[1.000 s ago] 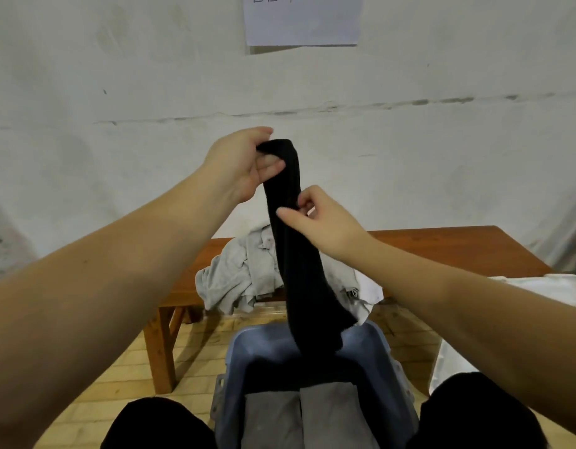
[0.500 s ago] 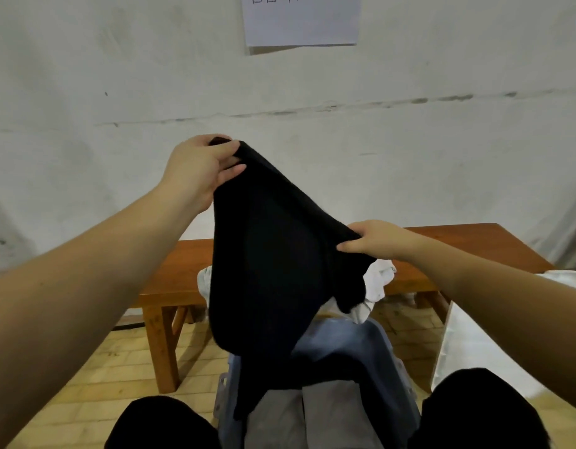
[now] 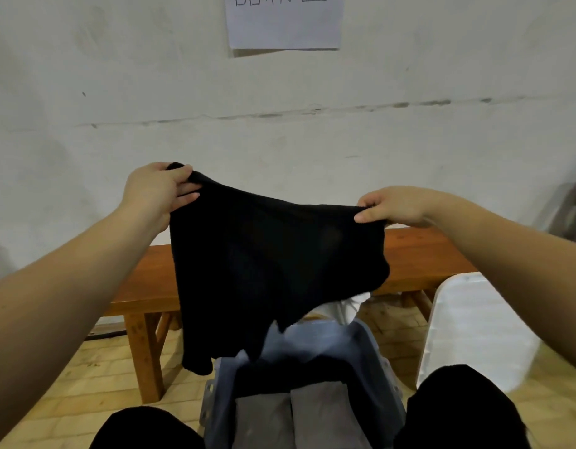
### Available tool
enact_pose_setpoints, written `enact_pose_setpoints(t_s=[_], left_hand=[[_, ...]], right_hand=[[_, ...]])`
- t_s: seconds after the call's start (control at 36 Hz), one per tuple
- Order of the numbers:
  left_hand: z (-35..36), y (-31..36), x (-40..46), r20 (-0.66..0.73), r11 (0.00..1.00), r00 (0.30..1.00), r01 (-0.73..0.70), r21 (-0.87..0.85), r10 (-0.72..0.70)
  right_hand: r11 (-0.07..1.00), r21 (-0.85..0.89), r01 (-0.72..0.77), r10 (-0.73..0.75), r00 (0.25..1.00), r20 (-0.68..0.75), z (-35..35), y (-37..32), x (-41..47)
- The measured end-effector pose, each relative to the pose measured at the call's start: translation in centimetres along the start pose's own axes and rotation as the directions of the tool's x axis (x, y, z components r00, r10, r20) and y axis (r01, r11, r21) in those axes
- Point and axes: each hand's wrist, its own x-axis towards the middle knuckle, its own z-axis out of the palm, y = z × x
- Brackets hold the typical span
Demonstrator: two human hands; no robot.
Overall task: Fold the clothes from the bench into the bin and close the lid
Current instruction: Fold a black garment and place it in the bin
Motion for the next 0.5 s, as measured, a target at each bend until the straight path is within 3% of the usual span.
enact_pose_setpoints(t_s=[0.14, 0.36, 0.44, 0.5], left_hand=[[-0.5, -1.2, 0.9, -0.002, 0.999, 0.999, 0.042, 0.002, -0.042], [0.3, -2.3, 1.4, 0.033, 0.995, 0.994, 0.103, 0.006, -0.103], [1.6, -3.0, 1.0, 0.072, 0.992, 0.989, 0.125, 0.019, -0.126], [2.5, -3.2, 0.4, 0.135, 0.986, 0.978, 0.155, 0.055, -0.161]], right_hand=[[0.992, 0.127, -0.008, 0.007, 1.000, 0.014, -1.7, -1.1, -0.3], [0.987, 0.152, -0.055, 0.062, 0.997, -0.042, -2.2, -4.1, -0.9], [0.944, 0.326, 0.046, -0.001, 0.991, -0.137, -1.5, -6.4, -0.4], [0.861, 0.490, 0.140, -0.038, 0.976, -0.213, -0.9, -8.2, 0.1]])
